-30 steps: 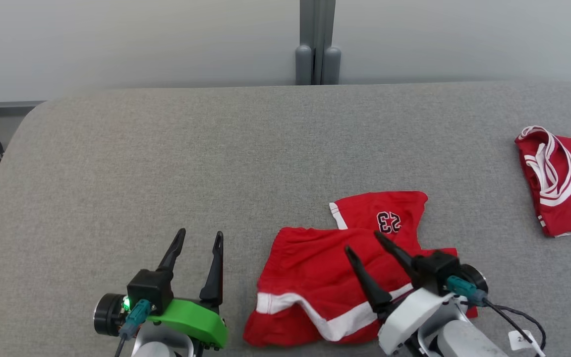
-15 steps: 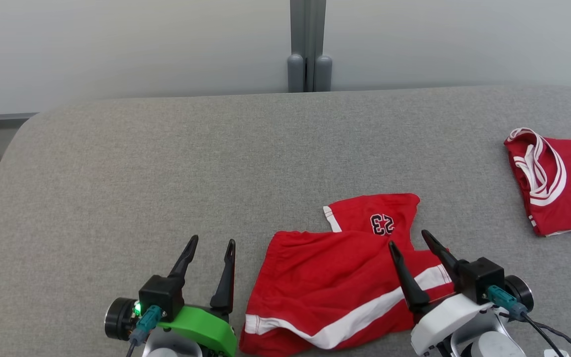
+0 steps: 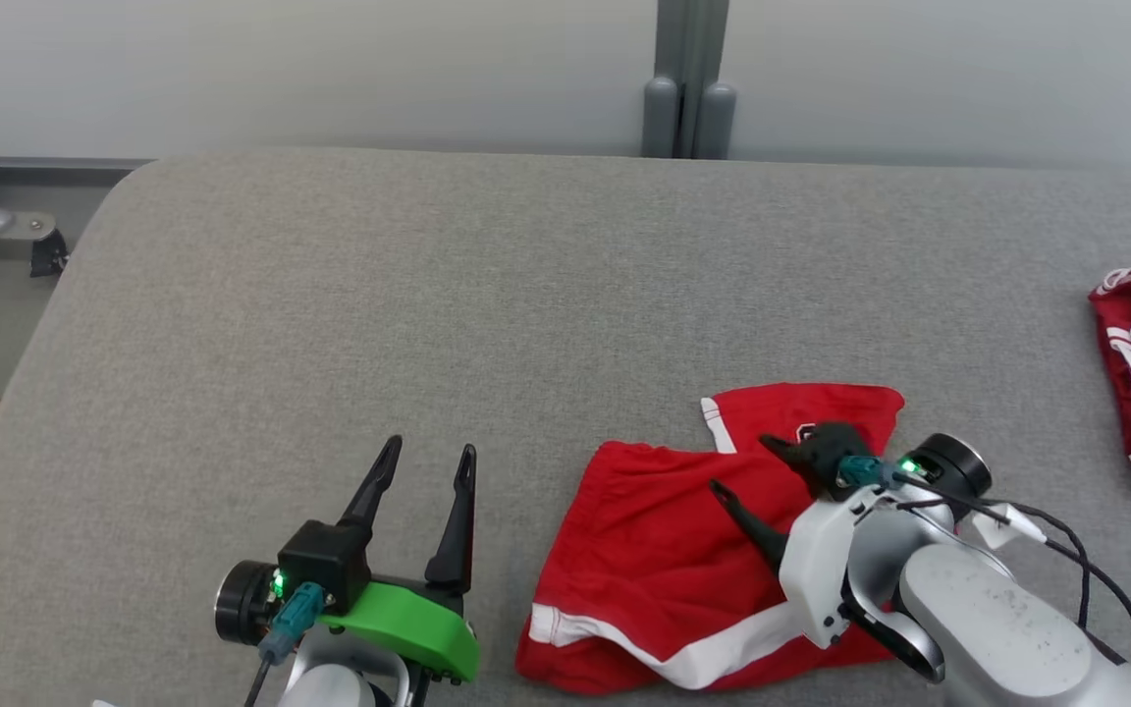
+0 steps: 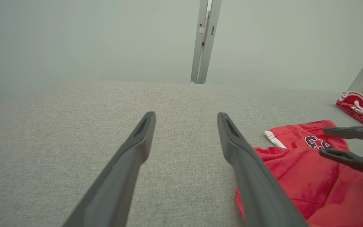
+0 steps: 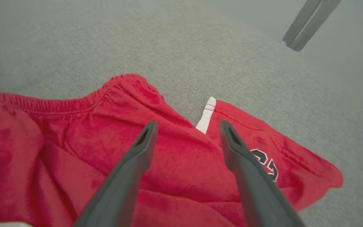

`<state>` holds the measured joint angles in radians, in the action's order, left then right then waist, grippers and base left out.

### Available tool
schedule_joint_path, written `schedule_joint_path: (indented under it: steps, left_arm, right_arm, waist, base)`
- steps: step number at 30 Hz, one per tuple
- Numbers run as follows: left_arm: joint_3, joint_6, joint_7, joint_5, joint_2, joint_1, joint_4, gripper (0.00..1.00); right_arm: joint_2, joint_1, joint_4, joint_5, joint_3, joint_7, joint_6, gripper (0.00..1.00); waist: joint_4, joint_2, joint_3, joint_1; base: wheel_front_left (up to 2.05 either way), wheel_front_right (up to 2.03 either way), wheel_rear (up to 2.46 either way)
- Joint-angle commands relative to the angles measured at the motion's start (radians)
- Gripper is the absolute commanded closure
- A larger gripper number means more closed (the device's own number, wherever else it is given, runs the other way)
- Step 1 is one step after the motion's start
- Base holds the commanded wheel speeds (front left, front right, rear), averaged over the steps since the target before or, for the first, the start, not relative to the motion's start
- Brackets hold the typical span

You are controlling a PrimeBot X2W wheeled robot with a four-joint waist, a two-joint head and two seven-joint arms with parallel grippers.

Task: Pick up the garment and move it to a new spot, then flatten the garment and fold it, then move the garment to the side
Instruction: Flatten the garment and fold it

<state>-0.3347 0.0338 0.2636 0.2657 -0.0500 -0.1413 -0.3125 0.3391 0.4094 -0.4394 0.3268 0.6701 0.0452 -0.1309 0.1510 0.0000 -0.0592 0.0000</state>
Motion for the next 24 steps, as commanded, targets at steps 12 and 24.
schedule_joint_path:
  steps: [12,24]
  left_arm:
    - [-0.013,-0.028,0.001,0.040,-0.002,-0.040,0.030,0.00]
    - [-0.033,-0.038,0.001,0.056,-0.001,-0.055,0.051,0.00]
  right_arm:
    - [0.126,0.236,-0.157,0.264,0.312,0.128,0.001,1.00]
    - [0.141,0.447,-0.326,0.280,0.297,0.025,0.001,1.00]
  waist:
    - [0.193,0.0000,-0.095,0.0000]
    - [0.233,0.0000,-0.137,0.0000]
  base:
    - [0.00,0.00,0.00]
    - [0.00,0.00,0.00]
